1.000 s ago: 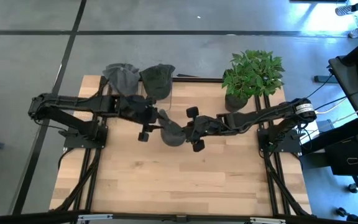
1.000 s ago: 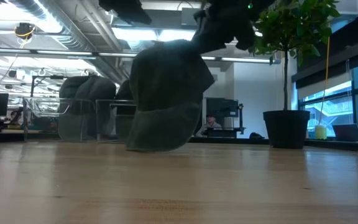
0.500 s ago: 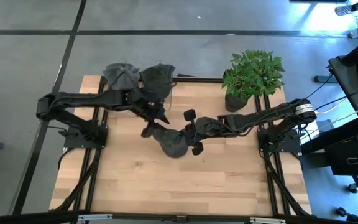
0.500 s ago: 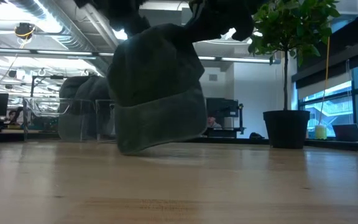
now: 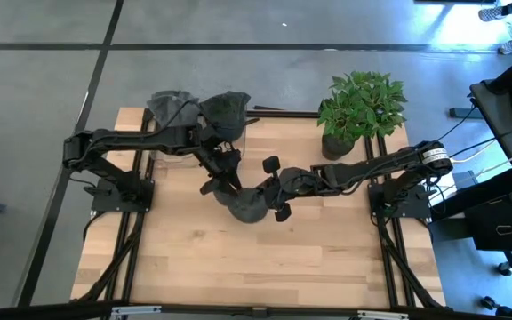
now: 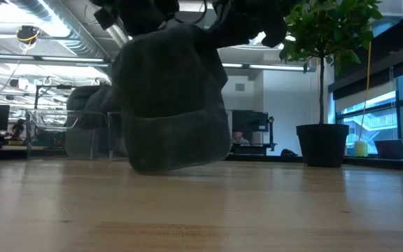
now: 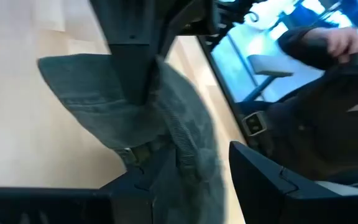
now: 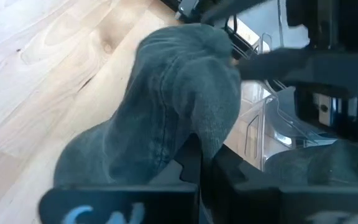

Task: Pick & Place hat
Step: Put the black cap into the right transparent bin

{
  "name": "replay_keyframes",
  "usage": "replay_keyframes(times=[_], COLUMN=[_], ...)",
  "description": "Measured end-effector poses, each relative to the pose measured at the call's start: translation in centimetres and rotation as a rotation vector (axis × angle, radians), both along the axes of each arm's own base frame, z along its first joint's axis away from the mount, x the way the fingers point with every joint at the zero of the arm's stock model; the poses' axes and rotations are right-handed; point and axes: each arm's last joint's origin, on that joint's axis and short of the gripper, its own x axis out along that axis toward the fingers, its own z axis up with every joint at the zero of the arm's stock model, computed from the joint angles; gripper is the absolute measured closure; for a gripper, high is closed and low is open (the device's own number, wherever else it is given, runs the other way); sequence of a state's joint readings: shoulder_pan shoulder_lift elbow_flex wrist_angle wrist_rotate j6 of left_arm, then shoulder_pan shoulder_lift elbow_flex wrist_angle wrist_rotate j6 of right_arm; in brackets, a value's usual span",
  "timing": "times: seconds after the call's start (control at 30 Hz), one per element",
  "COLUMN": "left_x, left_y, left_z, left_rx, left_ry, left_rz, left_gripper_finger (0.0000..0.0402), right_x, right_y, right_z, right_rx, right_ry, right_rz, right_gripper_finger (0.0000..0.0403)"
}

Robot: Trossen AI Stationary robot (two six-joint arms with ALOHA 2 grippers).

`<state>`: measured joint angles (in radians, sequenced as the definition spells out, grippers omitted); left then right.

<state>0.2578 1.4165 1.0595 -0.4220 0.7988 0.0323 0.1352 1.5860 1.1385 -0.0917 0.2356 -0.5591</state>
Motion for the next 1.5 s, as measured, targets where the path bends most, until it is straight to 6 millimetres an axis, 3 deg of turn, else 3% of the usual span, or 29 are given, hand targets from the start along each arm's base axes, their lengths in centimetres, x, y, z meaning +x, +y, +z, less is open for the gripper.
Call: replay_keyframes(times=[0.27, 0.73, 0.9, 1.13, 1.33, 1.5], left_x=[-0.04, -0.08, -0.39, -0.35, -0.31, -0.28], left_y=[-0.12, -0.04, -0.12, -0.15, -0.06, 0.0], left_z=[0.06, -0.2, -0.51, -0.44, -0.48, -0.18], left_rx=[-0.044, 0.028, 0.016, 0.055, 0.092, 0.136], left_ry=[0.004, 0.025, 0.073, 0.019, 0.017, 0.003], left_rz=[-0.023, 0.022, 0.021, -0.03, -0.013, -0.02], left_gripper_finger=[0.0258, 0.0261, 0.0293, 0.0385, 0.0383, 0.0387], right_x=[-0.02, 0.11, 0.1, 0.1, 0.04, -0.06], right_y=[0.0, -0.18, -0.17, -0.17, 0.15, 0.73], right_z=[-0.05, 0.19, 0.18, 0.17, 0.12, 0.1], right_rx=[0.001, -0.023, -0.023, -0.023, -0.031, -0.098], right_ry=[0.005, -0.027, -0.026, -0.025, -0.017, -0.005], right_rz=[-0.001, -0.056, -0.055, -0.055, -0.033, 0.007], right_gripper_finger=[0.0392, 0.0392, 0.0392, 0.0392, 0.0383, 0.0338])
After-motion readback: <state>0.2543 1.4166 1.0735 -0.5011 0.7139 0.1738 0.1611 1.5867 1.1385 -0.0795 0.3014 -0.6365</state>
